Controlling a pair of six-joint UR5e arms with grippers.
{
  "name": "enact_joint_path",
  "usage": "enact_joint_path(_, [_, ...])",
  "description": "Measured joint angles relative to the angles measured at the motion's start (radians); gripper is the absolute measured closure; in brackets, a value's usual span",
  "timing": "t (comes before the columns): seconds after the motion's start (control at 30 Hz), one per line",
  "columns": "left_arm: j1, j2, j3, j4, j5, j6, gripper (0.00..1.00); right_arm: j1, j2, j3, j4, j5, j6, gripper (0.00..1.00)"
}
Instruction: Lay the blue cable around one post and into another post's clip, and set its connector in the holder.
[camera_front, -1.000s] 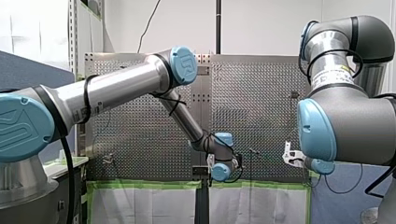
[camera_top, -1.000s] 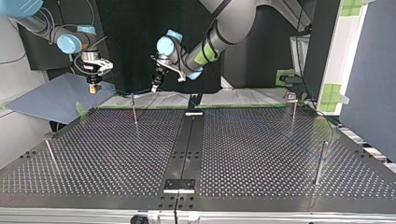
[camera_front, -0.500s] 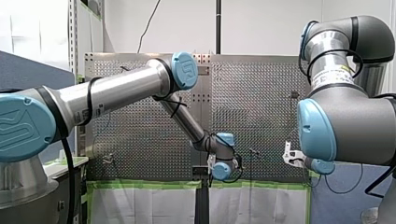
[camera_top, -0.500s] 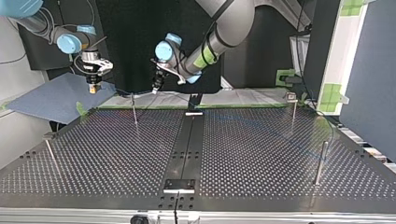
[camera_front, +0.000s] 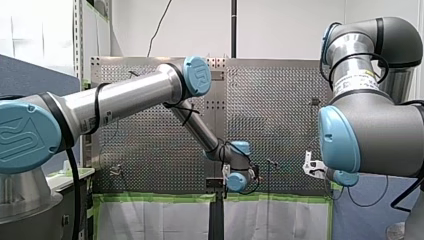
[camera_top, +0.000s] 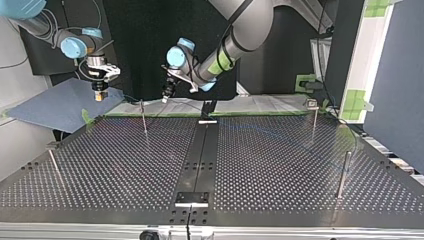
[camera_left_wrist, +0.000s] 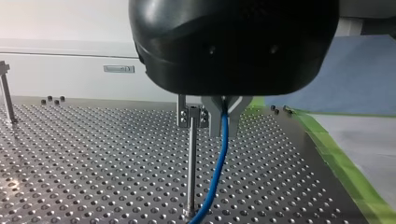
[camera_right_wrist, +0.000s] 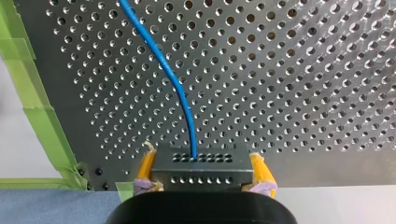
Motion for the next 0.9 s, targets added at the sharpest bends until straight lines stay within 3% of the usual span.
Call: enact_joint_path(0.9, [0.000, -0.005, 0.053, -0.032, 0.014, -0.008, 0.99, 0.001, 0.011, -0.040, 0.008, -0.002, 0.011, 1.00])
